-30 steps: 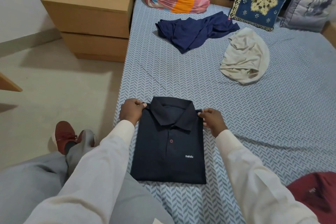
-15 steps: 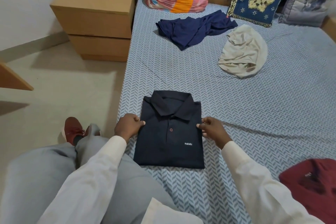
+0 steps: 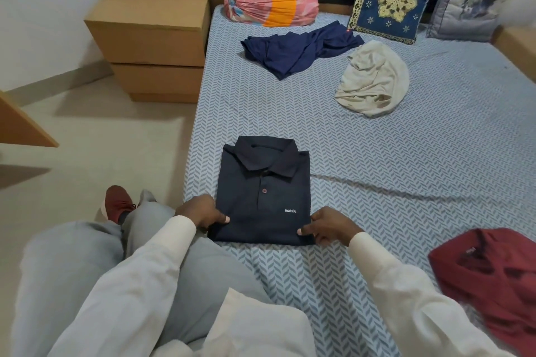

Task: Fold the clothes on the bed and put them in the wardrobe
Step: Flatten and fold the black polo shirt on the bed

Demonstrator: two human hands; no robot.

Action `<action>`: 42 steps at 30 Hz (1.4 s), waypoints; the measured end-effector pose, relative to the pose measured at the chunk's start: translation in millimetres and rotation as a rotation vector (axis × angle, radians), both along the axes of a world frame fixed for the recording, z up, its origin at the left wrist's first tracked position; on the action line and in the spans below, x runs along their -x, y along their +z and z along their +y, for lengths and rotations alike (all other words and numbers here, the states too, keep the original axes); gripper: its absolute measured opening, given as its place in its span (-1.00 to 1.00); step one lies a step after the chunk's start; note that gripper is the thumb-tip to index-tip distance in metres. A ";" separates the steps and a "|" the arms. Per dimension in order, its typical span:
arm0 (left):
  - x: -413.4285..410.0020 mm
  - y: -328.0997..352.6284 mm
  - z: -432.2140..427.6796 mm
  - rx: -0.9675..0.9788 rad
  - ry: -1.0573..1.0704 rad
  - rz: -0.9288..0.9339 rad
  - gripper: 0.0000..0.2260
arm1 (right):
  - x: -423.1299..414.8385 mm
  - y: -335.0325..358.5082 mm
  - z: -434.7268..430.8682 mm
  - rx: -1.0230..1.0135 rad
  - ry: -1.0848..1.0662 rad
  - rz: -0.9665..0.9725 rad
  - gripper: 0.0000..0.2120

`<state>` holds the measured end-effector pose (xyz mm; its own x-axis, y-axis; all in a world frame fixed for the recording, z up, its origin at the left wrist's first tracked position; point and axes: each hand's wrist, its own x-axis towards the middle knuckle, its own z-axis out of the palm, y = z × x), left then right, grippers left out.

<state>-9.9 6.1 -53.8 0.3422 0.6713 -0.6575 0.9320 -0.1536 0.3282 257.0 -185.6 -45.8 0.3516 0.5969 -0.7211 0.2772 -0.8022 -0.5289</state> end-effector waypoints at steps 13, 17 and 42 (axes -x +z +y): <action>11.8 10.2 -25.5 -0.221 -0.016 0.061 -0.52 | 3.1 2.1 -5.0 0.011 0.142 -0.349 -0.62; -6.9 7.0 -26.4 -0.308 0.049 -0.350 -0.76 | 21.0 2.2 23.8 -0.476 0.125 -0.457 -0.72; -11.4 -6.1 -14.2 -0.017 0.221 -0.094 -0.56 | 18.4 -28.2 25.9 -0.155 -0.147 -0.367 -0.84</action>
<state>1.6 -8.1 -59.9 0.2446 0.7475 -0.6176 0.9091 0.0448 0.4142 238.6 -159.7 -74.0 0.6577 0.6132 -0.4375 0.3586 -0.7656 -0.5341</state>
